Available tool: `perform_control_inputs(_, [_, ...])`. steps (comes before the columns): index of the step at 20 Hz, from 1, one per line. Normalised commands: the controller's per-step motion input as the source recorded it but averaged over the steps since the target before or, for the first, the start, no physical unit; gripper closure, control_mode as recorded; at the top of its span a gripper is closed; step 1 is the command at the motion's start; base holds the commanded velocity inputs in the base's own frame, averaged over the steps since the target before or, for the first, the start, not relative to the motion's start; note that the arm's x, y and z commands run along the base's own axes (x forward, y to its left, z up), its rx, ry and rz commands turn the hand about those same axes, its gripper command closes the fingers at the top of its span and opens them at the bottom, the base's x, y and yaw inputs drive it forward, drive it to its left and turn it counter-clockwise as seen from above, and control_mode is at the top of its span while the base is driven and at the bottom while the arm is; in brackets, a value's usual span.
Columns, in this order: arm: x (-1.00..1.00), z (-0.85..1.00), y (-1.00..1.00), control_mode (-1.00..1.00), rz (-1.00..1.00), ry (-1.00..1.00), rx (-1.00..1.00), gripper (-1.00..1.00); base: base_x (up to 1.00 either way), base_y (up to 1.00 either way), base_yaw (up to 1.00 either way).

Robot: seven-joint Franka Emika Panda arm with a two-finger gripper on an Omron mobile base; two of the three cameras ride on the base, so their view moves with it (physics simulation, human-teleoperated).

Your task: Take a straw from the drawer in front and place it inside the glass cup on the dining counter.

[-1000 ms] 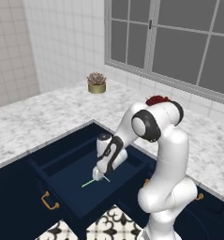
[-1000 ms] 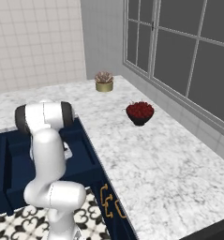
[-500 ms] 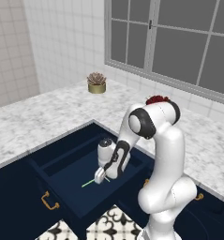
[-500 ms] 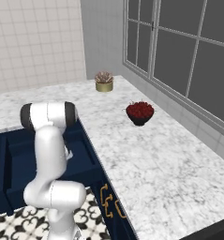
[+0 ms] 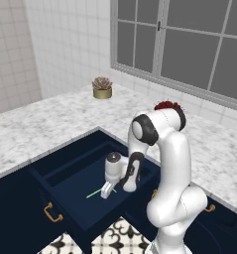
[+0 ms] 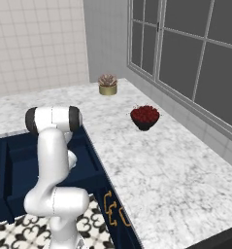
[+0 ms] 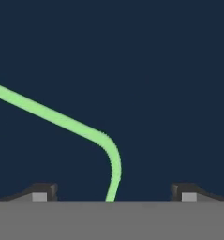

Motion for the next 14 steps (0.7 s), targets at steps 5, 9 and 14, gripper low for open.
perform_control_inputs(5, [0.14,-0.27,0.04,-1.00,0.00,0.00,0.00,-1.00,0.00,0.00,0.00])
perform_control_inputs(9, [0.00,-0.24,0.13,-1.00,0.00,0.00,0.00,1.00,0.00,0.00,0.00])
perform_control_inputs(14, [0.00,-0.02,0.00,-1.00,0.00,0.00,0.03,1.00,0.00,0.00,0.00])
